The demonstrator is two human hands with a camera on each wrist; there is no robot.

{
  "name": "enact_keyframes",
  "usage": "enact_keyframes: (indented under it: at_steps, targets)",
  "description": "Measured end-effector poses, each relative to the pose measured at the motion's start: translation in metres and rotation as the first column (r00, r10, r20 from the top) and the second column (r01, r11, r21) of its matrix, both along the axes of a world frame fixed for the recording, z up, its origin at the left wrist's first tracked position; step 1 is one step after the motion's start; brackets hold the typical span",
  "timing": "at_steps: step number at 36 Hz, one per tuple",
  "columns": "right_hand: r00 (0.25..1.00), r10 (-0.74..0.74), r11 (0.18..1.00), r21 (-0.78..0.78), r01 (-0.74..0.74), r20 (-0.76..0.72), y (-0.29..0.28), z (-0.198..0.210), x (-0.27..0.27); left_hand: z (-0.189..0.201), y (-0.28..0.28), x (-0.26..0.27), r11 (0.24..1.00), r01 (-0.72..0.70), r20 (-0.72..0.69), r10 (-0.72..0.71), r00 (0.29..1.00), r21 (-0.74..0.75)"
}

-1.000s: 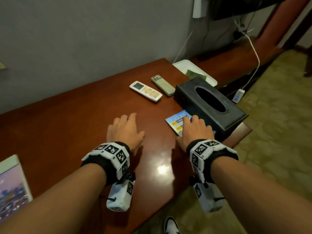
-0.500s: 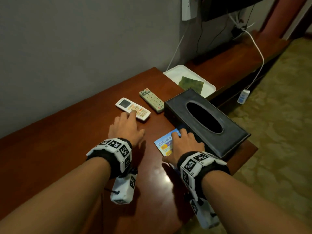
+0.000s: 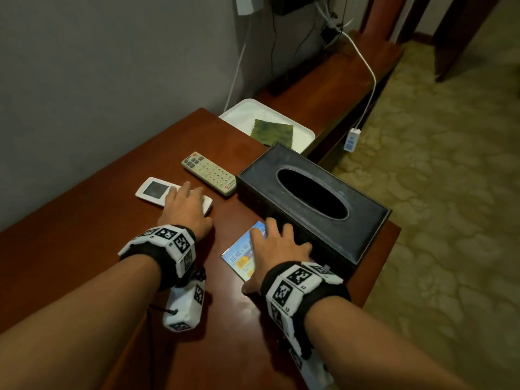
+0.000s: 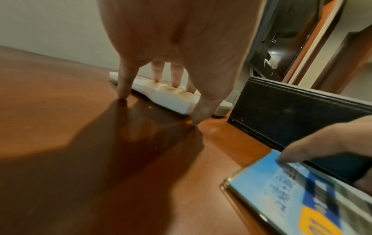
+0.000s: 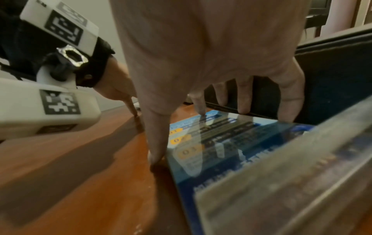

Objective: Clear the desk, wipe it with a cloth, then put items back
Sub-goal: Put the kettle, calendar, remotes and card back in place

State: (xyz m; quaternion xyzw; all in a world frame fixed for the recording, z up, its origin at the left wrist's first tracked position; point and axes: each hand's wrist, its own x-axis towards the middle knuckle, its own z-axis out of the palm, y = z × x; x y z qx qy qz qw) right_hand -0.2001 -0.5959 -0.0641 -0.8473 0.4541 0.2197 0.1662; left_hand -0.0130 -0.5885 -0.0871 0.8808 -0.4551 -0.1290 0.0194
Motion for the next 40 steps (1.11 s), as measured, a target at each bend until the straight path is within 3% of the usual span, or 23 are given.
enact_keyframes:
  at_steps: [7, 17, 22, 27, 32, 40]
  targets:
    - [0.998, -0.054, 0.998, -0.04, 0.056, 0.031, 0.005, -0.003, 0.014, -0.002, -0.005, 0.005, 0.991, 0.097, 0.048, -0.092, 0.995, -0.093]
    - [0.987, -0.117, 0.993, -0.018, 0.12, 0.107, -0.001, 0.014, 0.025, 0.012, 0.022, 0.009, 0.988, 0.084, -0.004, -0.085, 0.996, -0.127]
    - [0.991, -0.074, 0.997, -0.02, 0.076, 0.108, 0.0, 0.035, 0.043, 0.031, 0.058, 0.017, 0.987, 0.003, -0.014, -0.005, 1.0, -0.161]
    - [0.972, -0.017, 0.994, -0.098, 0.041, 0.234, 0.011, 0.06, 0.075, 0.051, 0.111, 0.028, 0.973, -0.093, 0.019, 0.099, 0.995, -0.21]
    - [0.916, 0.107, 0.972, -0.233, -0.015, 0.386, 0.05, 0.076, 0.116, 0.066, 0.175, 0.032, 0.956, -0.203, 0.085, 0.225, 0.971, -0.21]
    - [0.797, 0.325, 0.936, -0.29, -0.197, 0.508, 0.141, 0.093, 0.171, 0.073, 0.292, 0.024, 0.896, -0.399, 0.114, 0.425, 0.898, -0.195]
